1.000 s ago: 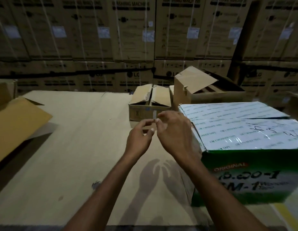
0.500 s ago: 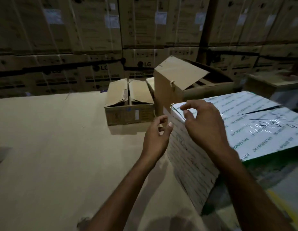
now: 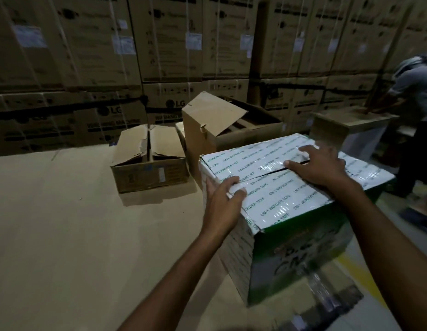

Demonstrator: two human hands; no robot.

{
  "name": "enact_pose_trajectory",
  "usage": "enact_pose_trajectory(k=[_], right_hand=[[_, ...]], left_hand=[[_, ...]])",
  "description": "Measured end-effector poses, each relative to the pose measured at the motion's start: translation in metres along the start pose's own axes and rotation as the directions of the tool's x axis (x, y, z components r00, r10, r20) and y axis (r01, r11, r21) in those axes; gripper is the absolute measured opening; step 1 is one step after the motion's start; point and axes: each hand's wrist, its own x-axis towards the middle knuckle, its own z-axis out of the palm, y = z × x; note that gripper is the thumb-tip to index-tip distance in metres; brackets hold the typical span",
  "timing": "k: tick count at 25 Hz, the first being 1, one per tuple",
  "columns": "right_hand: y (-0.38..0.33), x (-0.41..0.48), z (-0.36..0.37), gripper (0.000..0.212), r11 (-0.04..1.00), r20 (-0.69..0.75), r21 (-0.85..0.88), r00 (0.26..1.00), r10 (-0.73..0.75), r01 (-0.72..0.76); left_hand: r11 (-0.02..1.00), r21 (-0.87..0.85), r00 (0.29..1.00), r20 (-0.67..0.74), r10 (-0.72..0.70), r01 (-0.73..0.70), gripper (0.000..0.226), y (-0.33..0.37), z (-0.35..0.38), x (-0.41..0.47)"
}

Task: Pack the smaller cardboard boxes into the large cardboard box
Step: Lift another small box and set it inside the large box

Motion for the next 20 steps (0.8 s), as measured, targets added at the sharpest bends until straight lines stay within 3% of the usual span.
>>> enact_pose_trajectory(k=[3, 5, 7, 12, 15, 20], right_hand=[[0.039, 0.039, -0.011, 0.111, 0.997, 0.044, 0.021, 0.996, 0.072, -0.073], [0.062, 0.068, -0.012, 0.134, 0.996, 0.112, 0.068, 0.993, 0.049, -0.057], [0.071, 0.078, -0.011, 0.143, 0.996, 0.172, 0.083, 0.985, 0.024, -0.039], [0.046, -0.014, -0.02, 0.114, 0.995, 0.17, 0.038, 0.98, -0.099, 0.094], [0.017, -0.078, -0.01, 0.092, 0.969, 0.195, 0.112, 0.951, -0.24, 0.222], [-0.058, -0.174, -0.008, 0.079, 0.863, 0.166, 0.346, 0.882, -0.441, 0.367]], left_hand=[[1.0, 0.011, 0.995, -0.099, 0.022, -0.021, 0.037, 0.004, 0.007, -0.009], [0.998, -0.065, 0.991, -0.131, -0.018, 0.01, 0.021, 0.01, 0.013, -0.019], [0.985, -0.167, 0.979, -0.187, -0.085, 0.054, 0.023, 0.013, 0.015, -0.03], [0.878, -0.466, 0.882, -0.364, -0.3, 0.107, 0.026, 0.024, -0.029, -0.105], [0.905, -0.417, 0.828, -0.475, -0.297, 0.085, 0.028, 0.029, -0.076, -0.163], [0.963, -0.269, 0.796, -0.575, -0.189, 0.034, 0.033, 0.023, -0.157, -0.257]])
